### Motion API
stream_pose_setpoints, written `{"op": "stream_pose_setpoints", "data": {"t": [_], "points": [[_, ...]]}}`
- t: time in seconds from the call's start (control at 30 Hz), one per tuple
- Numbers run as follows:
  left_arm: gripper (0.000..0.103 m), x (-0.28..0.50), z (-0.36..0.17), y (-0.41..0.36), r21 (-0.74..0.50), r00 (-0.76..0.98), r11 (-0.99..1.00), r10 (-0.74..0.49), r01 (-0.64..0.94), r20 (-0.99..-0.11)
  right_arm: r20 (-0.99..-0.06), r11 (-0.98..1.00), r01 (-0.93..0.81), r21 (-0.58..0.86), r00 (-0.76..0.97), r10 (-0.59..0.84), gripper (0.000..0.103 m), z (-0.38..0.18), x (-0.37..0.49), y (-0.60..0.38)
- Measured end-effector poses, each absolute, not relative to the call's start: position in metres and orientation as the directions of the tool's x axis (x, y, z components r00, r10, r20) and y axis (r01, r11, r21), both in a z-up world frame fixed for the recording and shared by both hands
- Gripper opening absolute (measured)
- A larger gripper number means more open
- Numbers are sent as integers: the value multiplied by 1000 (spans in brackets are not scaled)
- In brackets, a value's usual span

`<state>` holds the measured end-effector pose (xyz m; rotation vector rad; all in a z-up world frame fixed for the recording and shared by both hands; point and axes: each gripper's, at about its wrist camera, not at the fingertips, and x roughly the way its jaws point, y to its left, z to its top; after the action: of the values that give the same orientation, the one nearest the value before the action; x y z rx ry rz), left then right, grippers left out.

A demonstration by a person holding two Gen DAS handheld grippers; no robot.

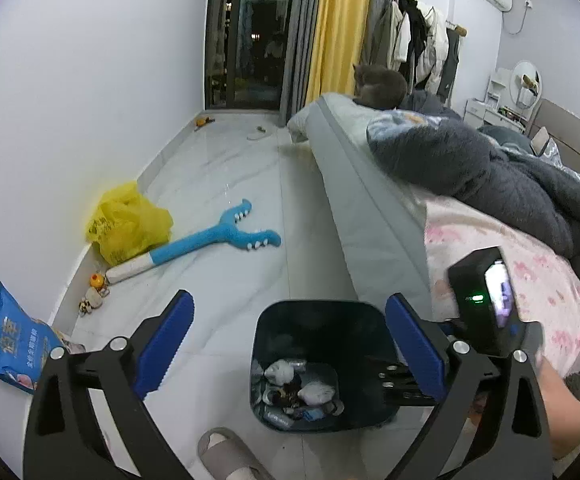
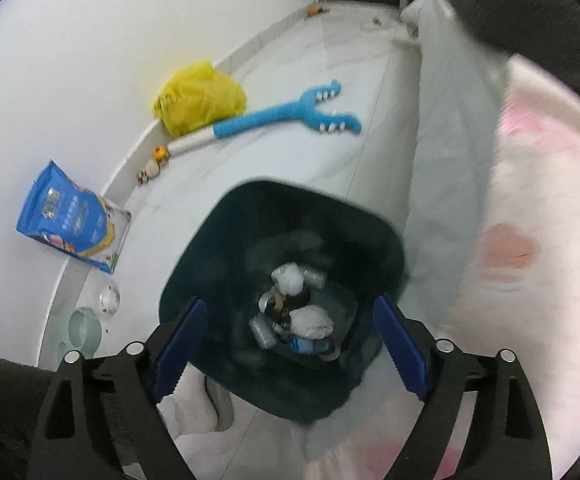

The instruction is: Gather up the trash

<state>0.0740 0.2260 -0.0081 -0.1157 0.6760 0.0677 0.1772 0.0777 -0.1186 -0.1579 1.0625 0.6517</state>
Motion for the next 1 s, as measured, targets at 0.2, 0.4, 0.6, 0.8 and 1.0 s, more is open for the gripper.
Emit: {"op": "stream_pose_setpoints", "data": {"t": [0.2, 0.4, 0.6, 0.8, 1.0], "points": [[99, 70, 7, 199, -86, 815, 991, 32, -100, -579, -779, 829, -539, 147, 454, 433, 95, -73, 160, 35], [100, 58, 12, 164, -55, 826, 997, 21, -63, -563, -700, 862, -492, 120, 574, 426, 99, -35, 140, -20], [100, 44, 20, 146, -62, 837, 995, 36, -83, -545, -602, 907, -415, 72, 707, 371, 100, 3, 113, -89], [100, 22, 35, 135, -76, 860, 991, 60, -114, -508, -530, 940, -334, 70, 786, 319, 100, 39, 74, -165], [100, 14, 34, 118, -77, 858, 993, 40, -93, -512, -504, 949, -284, 136, 805, 313, 100, 48, 50, -225]]}}
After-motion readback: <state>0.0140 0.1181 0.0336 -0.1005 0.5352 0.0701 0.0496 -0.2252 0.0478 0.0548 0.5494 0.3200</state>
